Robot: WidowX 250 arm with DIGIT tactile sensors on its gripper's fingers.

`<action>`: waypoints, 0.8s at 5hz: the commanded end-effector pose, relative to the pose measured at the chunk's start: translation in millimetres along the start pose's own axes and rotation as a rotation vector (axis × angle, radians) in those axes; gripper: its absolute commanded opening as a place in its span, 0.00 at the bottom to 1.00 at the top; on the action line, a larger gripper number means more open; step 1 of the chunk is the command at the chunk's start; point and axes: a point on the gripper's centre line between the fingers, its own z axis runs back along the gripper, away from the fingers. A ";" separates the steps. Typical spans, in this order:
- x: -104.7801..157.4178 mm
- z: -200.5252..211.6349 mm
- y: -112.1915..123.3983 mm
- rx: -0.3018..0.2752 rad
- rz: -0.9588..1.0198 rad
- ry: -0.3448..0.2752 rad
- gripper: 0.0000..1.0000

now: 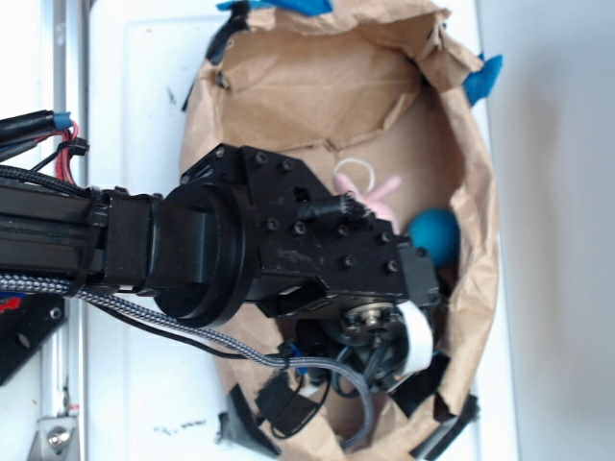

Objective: Grab the plastic pickle.

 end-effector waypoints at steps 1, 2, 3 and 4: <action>-8.7 -16.8 1.5 0.042 0.013 0.074 0.92; -7.1 -12.1 10.6 0.050 0.075 0.082 0.00; -5.1 0.0 23.7 0.054 0.202 0.131 0.00; -5.2 37.6 31.2 0.053 0.298 0.103 0.00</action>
